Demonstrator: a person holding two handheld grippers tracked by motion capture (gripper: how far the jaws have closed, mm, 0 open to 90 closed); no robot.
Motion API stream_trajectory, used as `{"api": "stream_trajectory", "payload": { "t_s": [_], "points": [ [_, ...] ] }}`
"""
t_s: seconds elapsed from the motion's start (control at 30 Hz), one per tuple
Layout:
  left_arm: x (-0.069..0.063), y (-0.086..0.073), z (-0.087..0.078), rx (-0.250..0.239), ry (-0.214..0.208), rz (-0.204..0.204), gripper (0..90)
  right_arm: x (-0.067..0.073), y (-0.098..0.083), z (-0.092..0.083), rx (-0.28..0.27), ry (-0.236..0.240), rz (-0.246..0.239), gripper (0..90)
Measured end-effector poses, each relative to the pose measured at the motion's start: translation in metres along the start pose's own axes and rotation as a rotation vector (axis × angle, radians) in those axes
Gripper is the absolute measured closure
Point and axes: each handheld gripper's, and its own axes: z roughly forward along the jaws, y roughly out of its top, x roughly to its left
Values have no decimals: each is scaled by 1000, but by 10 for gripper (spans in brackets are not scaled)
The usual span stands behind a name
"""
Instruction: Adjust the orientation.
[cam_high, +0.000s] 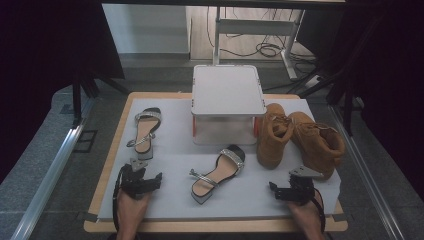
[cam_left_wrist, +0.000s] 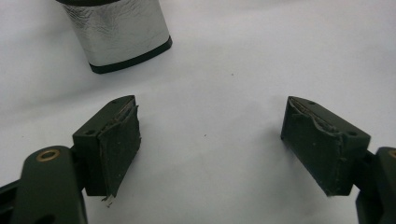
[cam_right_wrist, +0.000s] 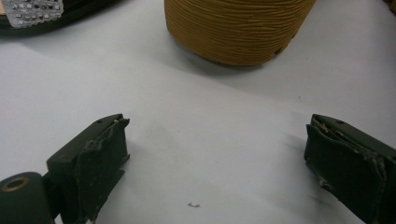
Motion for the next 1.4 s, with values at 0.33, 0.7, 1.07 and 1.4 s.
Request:
{"api": "stream_trajectory", "payload": {
  "t_s": [0.33,0.7,1.07,1.4],
  "points": [
    [0,0,0,1,1,0,192,0,0,0,-3,0,3,66],
    [0,0,0,1,0,0,192,0,-1,-1,-4,-1,5,69],
    [0,0,0,0,0,0,195,0,-1,-1,-8,-1,5,73],
    [1,-1,-4,-17,15,-9,329,0,-1,-1,-10,0,6,74]
  ]
}}
